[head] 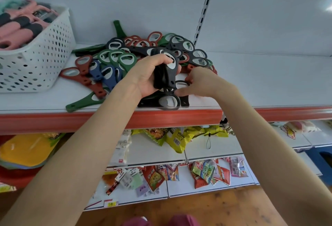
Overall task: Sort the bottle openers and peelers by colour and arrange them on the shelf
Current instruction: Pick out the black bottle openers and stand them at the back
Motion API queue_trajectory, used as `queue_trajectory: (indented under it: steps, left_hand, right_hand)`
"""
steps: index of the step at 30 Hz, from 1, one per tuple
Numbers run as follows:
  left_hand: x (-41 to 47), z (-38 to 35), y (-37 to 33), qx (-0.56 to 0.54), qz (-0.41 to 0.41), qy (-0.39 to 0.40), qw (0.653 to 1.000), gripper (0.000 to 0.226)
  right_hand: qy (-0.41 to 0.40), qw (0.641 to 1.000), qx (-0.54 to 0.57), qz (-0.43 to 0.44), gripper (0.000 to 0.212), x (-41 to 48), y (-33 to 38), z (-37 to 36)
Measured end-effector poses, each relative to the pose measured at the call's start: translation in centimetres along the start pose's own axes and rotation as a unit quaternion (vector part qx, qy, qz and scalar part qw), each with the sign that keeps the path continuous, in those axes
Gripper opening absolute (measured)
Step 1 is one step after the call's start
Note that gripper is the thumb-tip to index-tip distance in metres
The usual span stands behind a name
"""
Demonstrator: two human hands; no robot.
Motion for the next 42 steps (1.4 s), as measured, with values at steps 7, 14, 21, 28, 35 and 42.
queue_trajectory:
  steps: [7,14,21,28,35,42]
  left_hand:
    - [0.5,-1.6,-0.2,0.039,-0.031,-0.039,0.998,0.016]
    - [0.9,-4.1,-0.6,-0.056,-0.109,-0.1,0.987,0.028]
    - [3.0,-10.2,1.6,-0.071,-0.114,-0.117,0.984,0.038]
    - [5.2,-17.5,4.0,-0.003,-0.132,-0.094,0.987,0.024]
    - [7.4,-20.9,4.6,0.014,-0.148,-0.154,0.977,0.012]
    - [10.8,-21.9,5.1,-0.043,-0.168,-0.187,0.967,0.023]
  right_hand:
    - [0.027,0.997,0.063,0.03,0.031,0.0,-0.8,0.6]
    - [-0.01,0.952,0.303,0.052,0.017,-0.5,-5.3,3.6]
    - [-0.049,0.873,0.468,0.127,0.01,-2.5,-9.9,8.7]
    - [-0.105,0.909,0.355,0.19,0.018,-3.2,-13.2,9.1]
    - [-0.168,0.927,0.296,0.16,0.031,-2.9,-16.7,10.4]
    - [0.053,0.809,0.581,0.073,0.036,-1.8,-20.0,8.5]
Point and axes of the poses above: each hand's wrist, its own x-axis towards the middle knuckle, its own z-axis out of the back of the hand, y = z × x, the point moved 5 cm from there along x, towards the middle knuckle, and after that the axes turned 1 degree about y, right-handed, at the moved point
